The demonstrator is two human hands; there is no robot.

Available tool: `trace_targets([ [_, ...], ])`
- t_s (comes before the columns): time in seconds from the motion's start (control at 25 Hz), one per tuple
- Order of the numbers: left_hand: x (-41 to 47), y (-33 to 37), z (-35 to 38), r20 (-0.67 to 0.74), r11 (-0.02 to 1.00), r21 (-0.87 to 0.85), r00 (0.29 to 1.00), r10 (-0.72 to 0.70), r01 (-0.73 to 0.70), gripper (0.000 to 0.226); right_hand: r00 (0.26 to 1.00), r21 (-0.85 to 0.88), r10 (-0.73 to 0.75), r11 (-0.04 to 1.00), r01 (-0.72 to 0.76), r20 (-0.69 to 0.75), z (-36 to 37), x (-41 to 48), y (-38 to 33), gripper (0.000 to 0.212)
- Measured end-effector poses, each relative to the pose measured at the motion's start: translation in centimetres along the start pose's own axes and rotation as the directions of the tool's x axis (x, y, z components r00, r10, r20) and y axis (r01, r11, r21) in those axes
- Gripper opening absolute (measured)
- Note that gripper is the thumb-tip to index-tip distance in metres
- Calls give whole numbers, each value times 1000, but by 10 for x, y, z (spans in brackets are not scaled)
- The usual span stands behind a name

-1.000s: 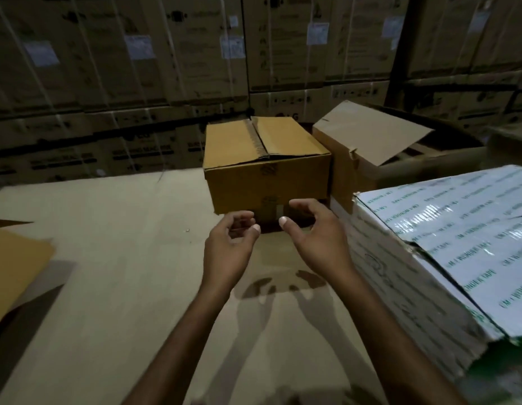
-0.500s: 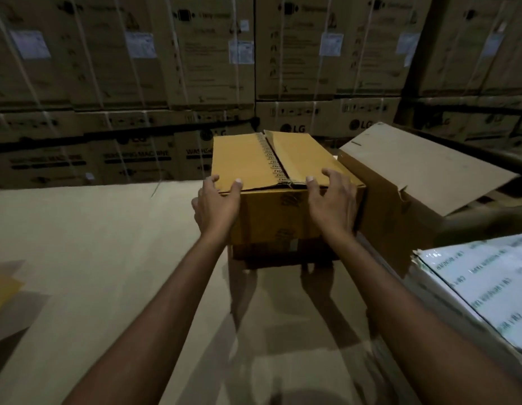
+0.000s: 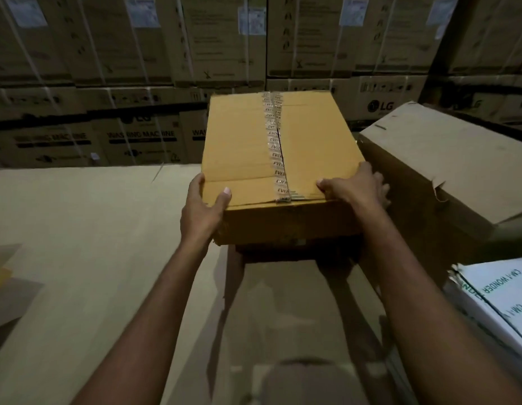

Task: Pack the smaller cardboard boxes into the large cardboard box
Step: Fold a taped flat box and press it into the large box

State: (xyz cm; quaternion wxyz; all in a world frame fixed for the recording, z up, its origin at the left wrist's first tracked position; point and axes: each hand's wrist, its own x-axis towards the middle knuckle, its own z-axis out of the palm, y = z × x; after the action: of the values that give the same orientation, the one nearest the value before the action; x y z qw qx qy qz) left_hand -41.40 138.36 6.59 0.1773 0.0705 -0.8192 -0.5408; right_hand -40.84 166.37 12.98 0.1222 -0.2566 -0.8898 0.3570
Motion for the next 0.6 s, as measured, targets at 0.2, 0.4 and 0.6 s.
trace_targets([
  [0.2,-30,-21,-23,89,954,-264,988,-123,142,88,996,95,-79,992,83,-46,-14,-35,13,118],
  [0.4,-101,-47,-84,57,901,-394,983,-173,181,67,937,128,-285,941,313,-200,-32,-126,28,100],
  [0.6,-177,-60,-135,47,871,-466,988,-149,153,67,945,316,-261,895,314,-199,-47,-215,58,97],
])
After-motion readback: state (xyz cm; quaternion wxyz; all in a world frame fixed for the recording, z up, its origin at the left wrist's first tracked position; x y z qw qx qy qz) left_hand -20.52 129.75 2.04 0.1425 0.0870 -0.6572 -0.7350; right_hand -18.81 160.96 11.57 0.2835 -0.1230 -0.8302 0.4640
